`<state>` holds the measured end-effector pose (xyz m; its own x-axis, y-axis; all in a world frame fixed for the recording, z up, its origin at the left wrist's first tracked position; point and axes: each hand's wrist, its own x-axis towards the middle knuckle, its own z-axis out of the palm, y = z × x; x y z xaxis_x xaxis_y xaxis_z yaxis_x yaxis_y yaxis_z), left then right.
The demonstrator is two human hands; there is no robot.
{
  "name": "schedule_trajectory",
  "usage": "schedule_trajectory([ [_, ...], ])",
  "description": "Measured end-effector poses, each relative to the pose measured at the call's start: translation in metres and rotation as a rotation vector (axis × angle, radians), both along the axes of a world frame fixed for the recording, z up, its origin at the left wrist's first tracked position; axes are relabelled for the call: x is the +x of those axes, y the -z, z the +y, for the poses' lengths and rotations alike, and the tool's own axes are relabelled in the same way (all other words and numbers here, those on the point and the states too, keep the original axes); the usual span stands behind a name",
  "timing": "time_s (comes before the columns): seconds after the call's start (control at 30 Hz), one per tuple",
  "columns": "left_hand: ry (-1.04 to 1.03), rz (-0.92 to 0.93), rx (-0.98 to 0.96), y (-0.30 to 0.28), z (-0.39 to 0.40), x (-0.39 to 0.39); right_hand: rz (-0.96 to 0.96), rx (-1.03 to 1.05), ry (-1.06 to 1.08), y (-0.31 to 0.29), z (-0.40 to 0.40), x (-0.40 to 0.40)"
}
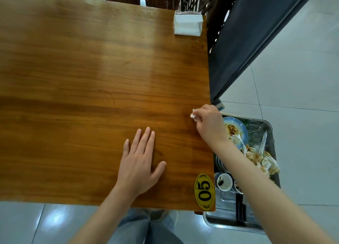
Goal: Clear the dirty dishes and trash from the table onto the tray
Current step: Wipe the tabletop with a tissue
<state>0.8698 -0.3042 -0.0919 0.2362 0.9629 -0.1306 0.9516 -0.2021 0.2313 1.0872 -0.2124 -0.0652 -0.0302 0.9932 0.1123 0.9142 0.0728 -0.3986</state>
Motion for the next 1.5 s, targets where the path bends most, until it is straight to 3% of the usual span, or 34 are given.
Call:
schedule_trajectory([
  [0.07, -0.003, 0.004, 0.002, -0.001, 0.001, 0.002, -0.009, 0.011, -0.031, 0.0, -0.007, -0.007],
  [0.27, 0.002, 0.006, 0.024, 0.001, -0.001, 0.001, 0.038, -0.067, -0.438, -0.001, -0.081, -0.016],
  [0.43, -0.007, 0.013, 0.038, 0.003, -0.001, 0.001, 0.042, 0.033, -0.204, 0.002, -0.081, 0.0],
  [0.6, -0.011, 0.001, 0.038, 0.004, -0.002, 0.002, 0.061, -0.009, -0.409, 0.002, -0.11, -0.014],
  [0.77, -0.006, 0.009, 0.042, 0.003, -0.001, 0.002, 0.066, 0.04, -0.06, 0.003, -0.089, -0.004],
  [0.93, -0.015, 0.015, 0.027, 0.004, -0.001, 0.001, 0.044, 0.05, -0.242, 0.003, -0.103, -0.013],
  [1.1, -0.078, -0.213, 0.078, -0.006, -0.002, -0.017, 0.097, 0.023, 0.009, -0.001, -0.099, -0.011],
  [1.23, -0.255, -0.145, 0.085, -0.007, 0.013, -0.081, 0.109, 0.033, -0.085, -0.004, -0.111, -0.059],
  [1.5, -0.245, -0.033, 0.023, -0.008, 0.041, -0.125, 0.217, -0.03, -0.06, -0.005, -0.089, -0.146],
])
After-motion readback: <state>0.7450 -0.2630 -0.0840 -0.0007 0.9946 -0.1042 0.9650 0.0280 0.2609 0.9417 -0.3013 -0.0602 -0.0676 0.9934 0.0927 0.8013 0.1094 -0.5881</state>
